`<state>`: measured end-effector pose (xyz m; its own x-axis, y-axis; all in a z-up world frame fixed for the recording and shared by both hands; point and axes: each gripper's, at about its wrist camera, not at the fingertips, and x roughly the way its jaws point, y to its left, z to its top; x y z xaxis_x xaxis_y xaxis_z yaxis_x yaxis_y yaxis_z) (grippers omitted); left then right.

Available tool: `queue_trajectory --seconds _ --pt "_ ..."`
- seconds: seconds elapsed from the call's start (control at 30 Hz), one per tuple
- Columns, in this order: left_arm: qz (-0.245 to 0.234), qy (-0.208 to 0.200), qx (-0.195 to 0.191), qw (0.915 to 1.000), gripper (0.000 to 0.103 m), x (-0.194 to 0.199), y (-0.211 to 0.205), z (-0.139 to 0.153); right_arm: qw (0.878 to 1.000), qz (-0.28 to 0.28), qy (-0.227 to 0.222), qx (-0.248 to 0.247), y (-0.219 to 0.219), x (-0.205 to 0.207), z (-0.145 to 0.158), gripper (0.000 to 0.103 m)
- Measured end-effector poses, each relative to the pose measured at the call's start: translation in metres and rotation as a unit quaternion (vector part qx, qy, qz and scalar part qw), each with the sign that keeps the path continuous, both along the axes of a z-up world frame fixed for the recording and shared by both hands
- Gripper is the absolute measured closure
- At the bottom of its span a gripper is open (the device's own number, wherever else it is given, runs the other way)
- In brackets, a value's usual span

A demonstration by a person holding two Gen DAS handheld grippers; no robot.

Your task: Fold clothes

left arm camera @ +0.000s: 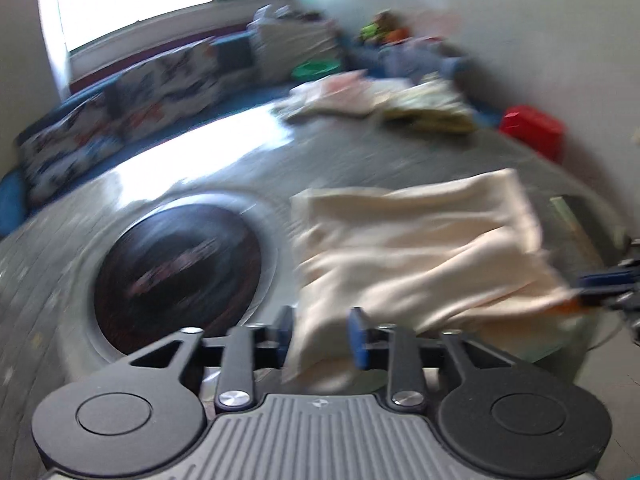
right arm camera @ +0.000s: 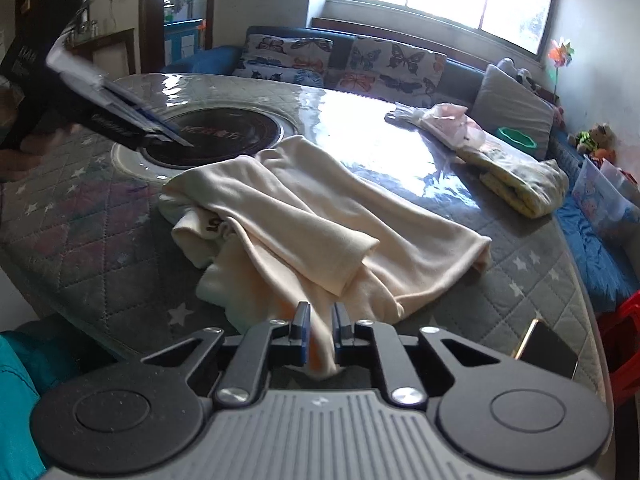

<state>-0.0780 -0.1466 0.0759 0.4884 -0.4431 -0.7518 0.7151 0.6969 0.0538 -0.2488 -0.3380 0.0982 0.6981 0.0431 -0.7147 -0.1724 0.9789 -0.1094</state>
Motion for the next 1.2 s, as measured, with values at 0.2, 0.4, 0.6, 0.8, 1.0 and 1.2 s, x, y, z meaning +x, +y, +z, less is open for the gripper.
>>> queue_trajectory --seconds 0.2,0.4,0.6,0.8,1.0,1.2 --pt "-0.102 -0.006 -0.026 0.9944 0.052 -0.018 -0.051 0.005 1.0 0.007 -0.002 0.004 0.002 0.0 0.0 0.083" --pt "-0.143 0.0 0.002 0.9898 0.056 -0.017 -0.09 -0.017 1.0 0.01 0.0 0.013 -0.001 0.007 -0.004 0.08" --pt "-0.122 -0.006 -0.004 0.9925 0.099 -0.004 -0.087 -0.025 1.0 0.024 -0.002 0.014 0.001 0.013 -0.006 0.077" --pt "-0.038 -0.021 -0.046 0.998 0.101 0.029 -0.044 -0.002 0.999 0.043 -0.009 0.014 0.012 0.029 -0.007 0.069" --pt "-0.079 -0.025 -0.051 0.9953 0.099 0.021 -0.037 0.005 0.997 0.071 -0.005 0.013 0.033 0.049 -0.016 0.07" --pt "-0.167 0.003 -0.052 0.9845 0.083 -0.006 -0.065 -0.004 0.997 0.07 0.006 0.017 0.045 0.055 -0.03 0.073"
